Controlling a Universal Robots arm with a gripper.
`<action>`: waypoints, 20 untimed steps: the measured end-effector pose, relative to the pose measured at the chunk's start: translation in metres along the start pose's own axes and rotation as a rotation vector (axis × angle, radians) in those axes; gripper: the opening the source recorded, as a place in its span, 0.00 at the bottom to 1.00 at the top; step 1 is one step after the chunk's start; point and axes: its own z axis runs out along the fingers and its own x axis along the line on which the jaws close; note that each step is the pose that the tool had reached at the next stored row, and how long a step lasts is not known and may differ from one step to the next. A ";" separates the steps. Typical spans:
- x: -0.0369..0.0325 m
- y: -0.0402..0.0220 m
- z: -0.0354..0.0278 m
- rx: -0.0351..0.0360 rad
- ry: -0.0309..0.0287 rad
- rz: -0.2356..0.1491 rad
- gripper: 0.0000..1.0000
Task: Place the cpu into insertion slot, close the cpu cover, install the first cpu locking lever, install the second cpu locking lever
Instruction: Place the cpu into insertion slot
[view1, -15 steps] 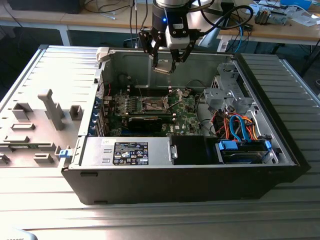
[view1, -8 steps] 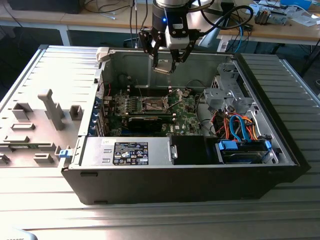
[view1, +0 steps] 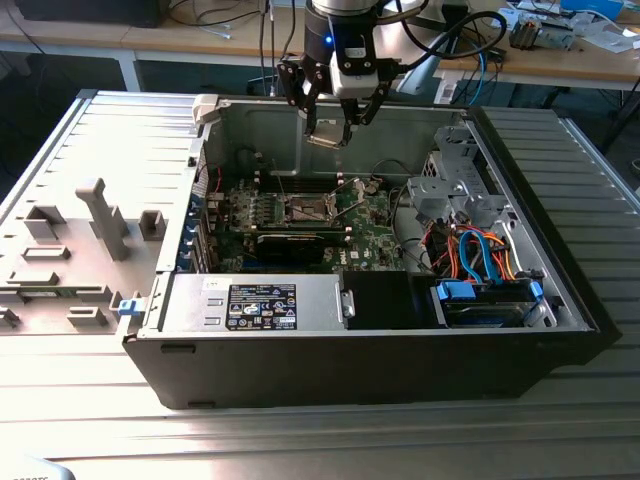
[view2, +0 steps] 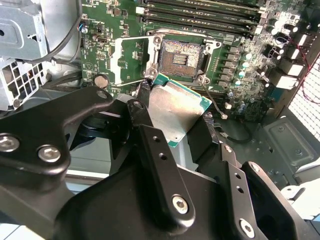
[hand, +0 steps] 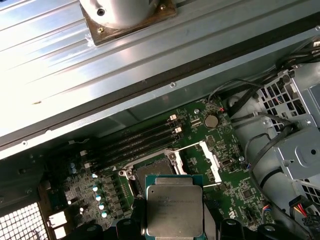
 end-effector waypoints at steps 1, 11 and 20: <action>0.0000 0.0000 0.0000 0.0000 -0.0001 0.001 0.54; 0.0000 0.0000 0.0001 -0.0001 -0.0006 0.007 0.54; 0.0000 0.0000 0.0002 -0.0003 -0.0011 0.013 0.54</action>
